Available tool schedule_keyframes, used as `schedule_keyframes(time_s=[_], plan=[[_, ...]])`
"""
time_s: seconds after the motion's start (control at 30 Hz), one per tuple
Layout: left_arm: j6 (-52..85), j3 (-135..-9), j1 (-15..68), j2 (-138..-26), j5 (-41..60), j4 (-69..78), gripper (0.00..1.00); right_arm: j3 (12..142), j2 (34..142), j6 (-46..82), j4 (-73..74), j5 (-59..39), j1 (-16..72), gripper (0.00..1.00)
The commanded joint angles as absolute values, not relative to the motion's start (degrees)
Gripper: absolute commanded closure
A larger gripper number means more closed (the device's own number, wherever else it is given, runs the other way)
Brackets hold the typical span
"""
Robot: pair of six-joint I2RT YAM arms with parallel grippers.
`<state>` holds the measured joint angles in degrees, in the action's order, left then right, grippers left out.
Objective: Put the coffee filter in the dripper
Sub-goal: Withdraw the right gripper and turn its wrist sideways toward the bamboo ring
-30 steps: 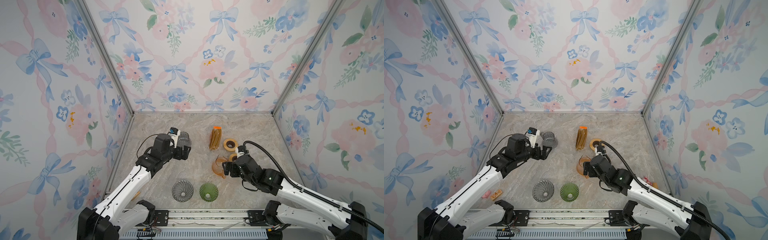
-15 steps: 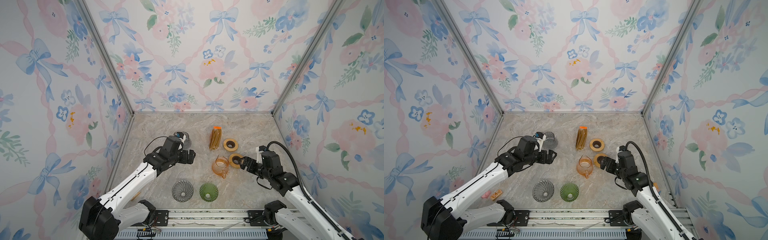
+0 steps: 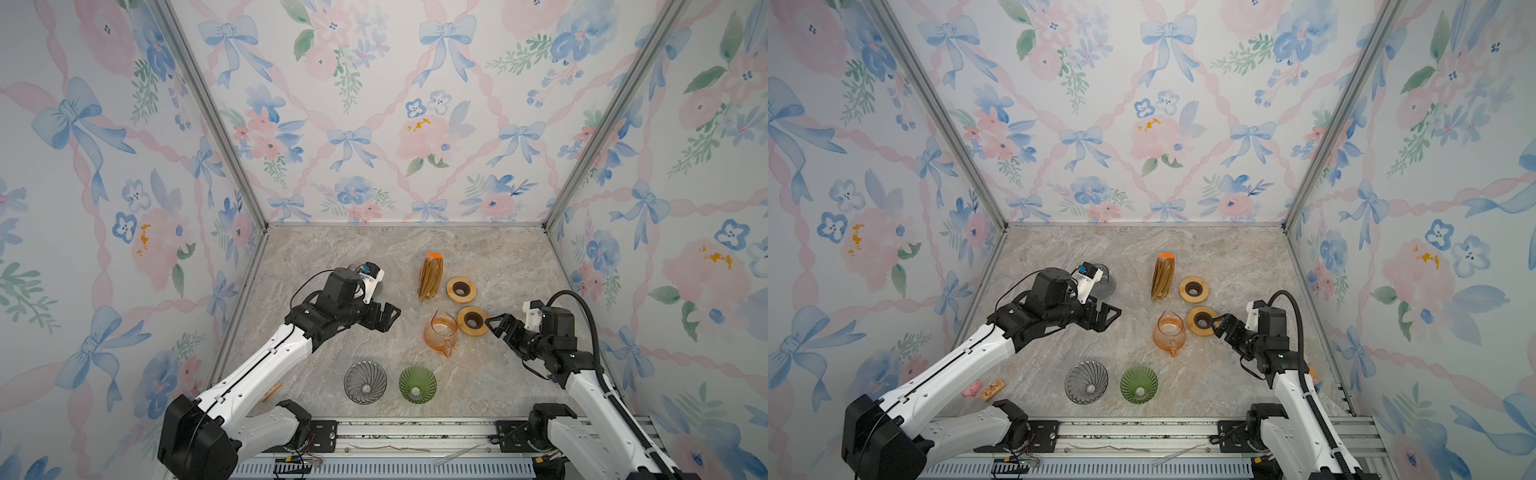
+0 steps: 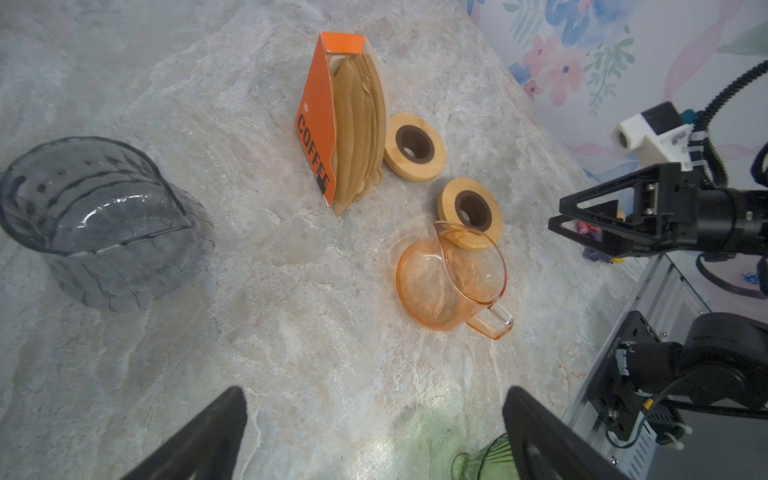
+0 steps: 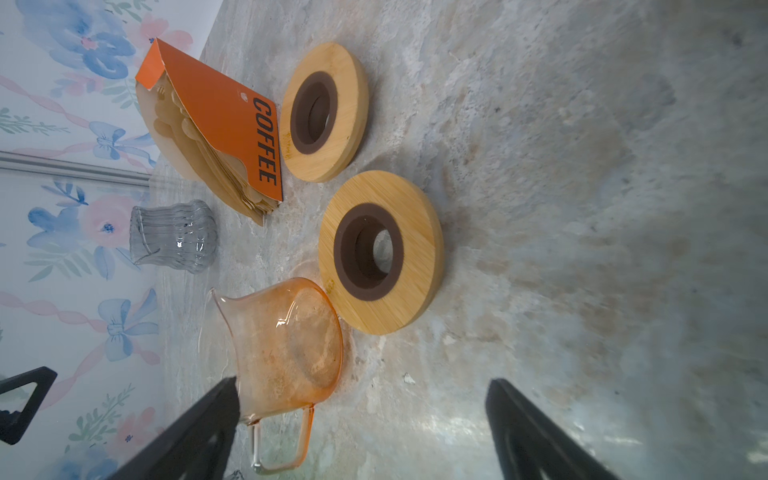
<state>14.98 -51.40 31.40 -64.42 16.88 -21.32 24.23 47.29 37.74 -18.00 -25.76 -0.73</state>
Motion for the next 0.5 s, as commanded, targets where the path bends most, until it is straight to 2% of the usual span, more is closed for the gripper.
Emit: schedule_keyframes(time_s=[0.0, 0.37, 0.47], plan=[[12.5, -51.4, 30.6, -62.6, 20.6, -19.6, 0.02, 23.9, 48.8, 36.3, -16.0, -28.6, -2.0, 0.11], [11.5, -49.2, 30.3, -60.8, 30.8, -18.4, 0.02, 24.1, 58.6, 36.2, -10.5, -29.1, -3.5, 0.18], [10.9, -48.8, 30.5, -59.6, 32.6, -17.9, 0.02, 24.3, 61.7, 36.1, -8.7, -29.8, -3.6, 0.23]])
